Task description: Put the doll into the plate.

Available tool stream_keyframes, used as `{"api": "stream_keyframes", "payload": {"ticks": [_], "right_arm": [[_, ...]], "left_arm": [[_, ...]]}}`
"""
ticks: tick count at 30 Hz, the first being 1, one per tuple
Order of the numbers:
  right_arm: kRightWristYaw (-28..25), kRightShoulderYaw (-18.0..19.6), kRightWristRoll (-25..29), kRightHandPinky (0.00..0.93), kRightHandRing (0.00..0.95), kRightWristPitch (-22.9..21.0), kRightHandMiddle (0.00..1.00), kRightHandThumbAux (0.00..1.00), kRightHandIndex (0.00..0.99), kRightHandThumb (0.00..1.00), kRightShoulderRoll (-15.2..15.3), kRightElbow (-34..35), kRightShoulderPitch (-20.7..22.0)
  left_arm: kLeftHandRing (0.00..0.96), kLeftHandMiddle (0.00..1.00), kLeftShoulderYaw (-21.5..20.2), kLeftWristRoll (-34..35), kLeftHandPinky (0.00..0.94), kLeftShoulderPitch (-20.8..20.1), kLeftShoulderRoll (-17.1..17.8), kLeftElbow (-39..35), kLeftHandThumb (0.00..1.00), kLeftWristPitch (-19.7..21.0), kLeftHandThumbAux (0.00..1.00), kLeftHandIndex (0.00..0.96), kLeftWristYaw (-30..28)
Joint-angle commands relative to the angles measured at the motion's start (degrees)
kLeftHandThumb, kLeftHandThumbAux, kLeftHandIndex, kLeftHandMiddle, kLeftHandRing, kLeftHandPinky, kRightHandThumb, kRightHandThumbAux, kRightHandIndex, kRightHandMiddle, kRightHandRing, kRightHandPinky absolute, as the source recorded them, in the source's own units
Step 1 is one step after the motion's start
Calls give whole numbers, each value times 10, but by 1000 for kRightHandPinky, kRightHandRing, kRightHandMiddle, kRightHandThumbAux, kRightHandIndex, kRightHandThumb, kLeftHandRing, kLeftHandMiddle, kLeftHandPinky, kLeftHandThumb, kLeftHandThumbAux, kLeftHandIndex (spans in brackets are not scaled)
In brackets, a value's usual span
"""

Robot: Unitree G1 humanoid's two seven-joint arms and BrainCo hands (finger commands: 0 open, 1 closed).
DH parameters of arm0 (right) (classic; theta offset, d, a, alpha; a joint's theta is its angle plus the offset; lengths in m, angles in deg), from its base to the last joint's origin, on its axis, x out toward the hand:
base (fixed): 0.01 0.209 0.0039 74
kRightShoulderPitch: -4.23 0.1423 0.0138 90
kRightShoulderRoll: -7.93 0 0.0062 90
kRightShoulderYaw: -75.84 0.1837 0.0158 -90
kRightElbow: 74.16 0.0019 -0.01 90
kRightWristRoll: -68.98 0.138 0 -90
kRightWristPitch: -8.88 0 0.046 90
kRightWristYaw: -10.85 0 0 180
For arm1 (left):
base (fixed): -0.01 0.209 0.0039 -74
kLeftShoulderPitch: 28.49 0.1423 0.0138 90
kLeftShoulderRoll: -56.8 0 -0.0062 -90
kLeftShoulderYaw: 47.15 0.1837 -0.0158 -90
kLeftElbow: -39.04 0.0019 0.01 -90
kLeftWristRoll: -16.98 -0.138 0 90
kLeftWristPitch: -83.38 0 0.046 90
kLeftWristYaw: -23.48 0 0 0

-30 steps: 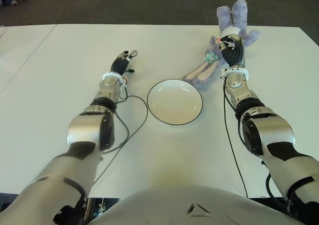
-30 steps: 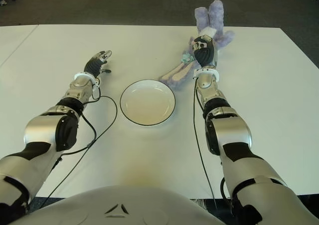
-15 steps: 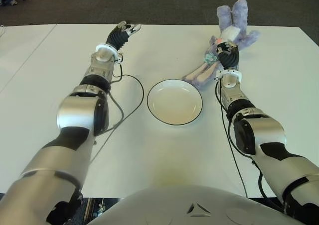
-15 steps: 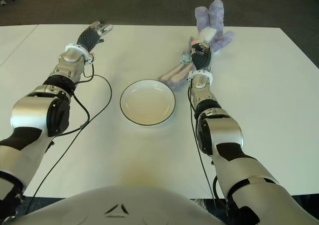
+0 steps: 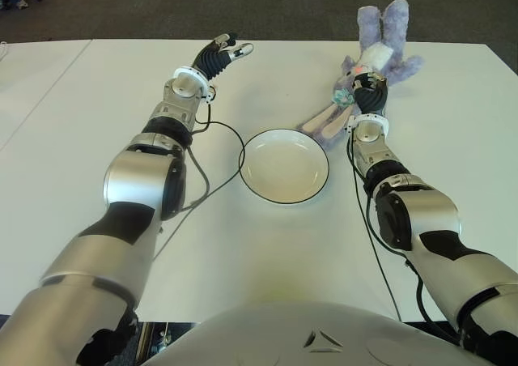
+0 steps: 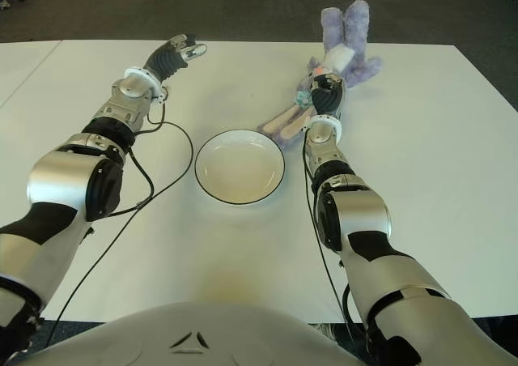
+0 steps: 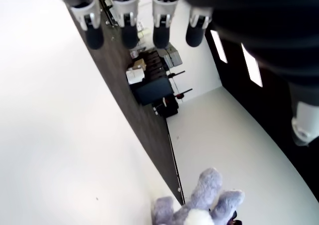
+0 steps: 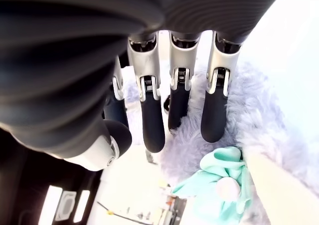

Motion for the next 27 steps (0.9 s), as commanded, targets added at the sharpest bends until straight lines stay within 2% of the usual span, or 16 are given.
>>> {"api": "stream_keyframes", "payload": {"ticks": [1,9,12,15,23,24,27], "right_arm": [[12,2,4,338,391,-13,367,718,413,686,-13,-9,-1],[53,0,-1,336,362,-18,285,717,412,691,-20,-9,3],[76,0,-2,253,291,-18,253,718,411,690,-26,-8,4],[93,1,0,230,269,-22,237,718,410,690,-33,-9,6],[111,10,9,240,243,-32,214,719,405,686,-52,-11,11],[111,12,11,289,274,-32,236,718,406,689,-55,-11,11],[104,23,21,314,299,-29,253,717,406,691,-62,-11,11]], "left_arm": [[53,61,20,-16,45,4,-11,5,0,-2,420,0,-16],[28,31,57,-41,0,-11,-18,3,0,2,401,0,-33],[11,14,65,-47,0,-15,-18,2,0,0,391,0,-42],[4,7,71,-47,0,-17,-20,2,0,-3,387,0,-50],[0,0,74,-44,0,-15,-49,3,0,1,390,0,-53],[0,0,75,-44,0,-12,-55,3,0,1,396,0,-52],[0,0,77,-45,0,1,-74,4,0,0,400,0,-42]]}}
